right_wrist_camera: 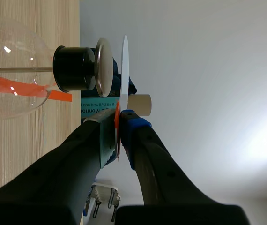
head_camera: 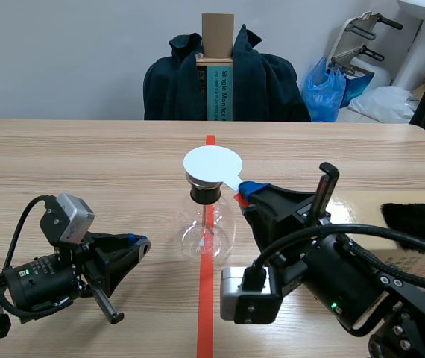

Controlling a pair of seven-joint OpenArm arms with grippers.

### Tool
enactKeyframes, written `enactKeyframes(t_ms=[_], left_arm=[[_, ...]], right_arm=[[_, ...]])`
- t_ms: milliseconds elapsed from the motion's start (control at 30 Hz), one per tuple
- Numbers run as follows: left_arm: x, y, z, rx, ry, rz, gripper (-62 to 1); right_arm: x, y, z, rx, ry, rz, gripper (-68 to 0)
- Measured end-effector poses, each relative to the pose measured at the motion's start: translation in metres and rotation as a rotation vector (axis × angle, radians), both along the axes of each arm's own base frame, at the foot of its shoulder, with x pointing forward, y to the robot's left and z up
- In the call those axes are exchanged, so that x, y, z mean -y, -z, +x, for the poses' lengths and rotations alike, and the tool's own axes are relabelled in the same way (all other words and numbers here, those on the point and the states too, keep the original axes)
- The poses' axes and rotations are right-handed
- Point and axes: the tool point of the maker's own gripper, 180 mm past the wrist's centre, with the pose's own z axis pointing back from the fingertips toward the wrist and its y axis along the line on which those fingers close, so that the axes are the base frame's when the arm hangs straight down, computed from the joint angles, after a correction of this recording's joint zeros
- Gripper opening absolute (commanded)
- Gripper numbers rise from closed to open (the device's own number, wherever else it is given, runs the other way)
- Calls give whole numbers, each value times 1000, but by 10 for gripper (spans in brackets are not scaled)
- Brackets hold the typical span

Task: Do the electroscope experiment.
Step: 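Hold the plate still at the electroscope, then move the plate toward and away from the electroscope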

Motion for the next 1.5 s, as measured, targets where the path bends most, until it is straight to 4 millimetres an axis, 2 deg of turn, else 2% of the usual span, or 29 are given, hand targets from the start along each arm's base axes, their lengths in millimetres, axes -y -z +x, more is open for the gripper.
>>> enactKeyframes(t_ms=[800, 1267, 1500], left_arm=[[0, 0, 0, 0, 0, 0, -577], [0, 0, 0, 0, 0, 0, -577], [0, 0, 0, 0, 0, 0, -577]], right_arm=[[2, 0, 2, 0, 17, -1, -669], [49, 2, 31, -8, 322, -9, -669], [58, 2, 35, -10, 377, -11, -669]])
